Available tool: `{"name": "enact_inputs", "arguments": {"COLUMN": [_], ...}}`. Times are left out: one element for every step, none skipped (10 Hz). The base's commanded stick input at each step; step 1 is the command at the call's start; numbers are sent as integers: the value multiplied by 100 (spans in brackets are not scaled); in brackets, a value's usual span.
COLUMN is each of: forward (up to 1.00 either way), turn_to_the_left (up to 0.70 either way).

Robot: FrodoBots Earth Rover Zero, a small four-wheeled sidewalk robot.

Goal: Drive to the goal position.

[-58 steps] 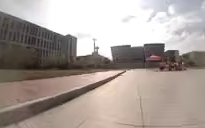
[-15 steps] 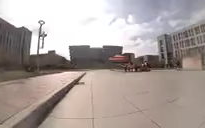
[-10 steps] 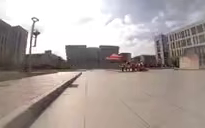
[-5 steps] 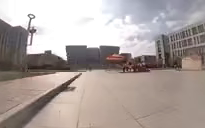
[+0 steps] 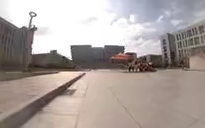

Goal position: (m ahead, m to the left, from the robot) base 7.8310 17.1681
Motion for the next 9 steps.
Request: {"name": "enact_inputs", "arguments": {"forward": [100,100,100,100,100,100,100,100,100], "turn_to_the_left": [2,2,2,2,2,2,2,2,2]}}
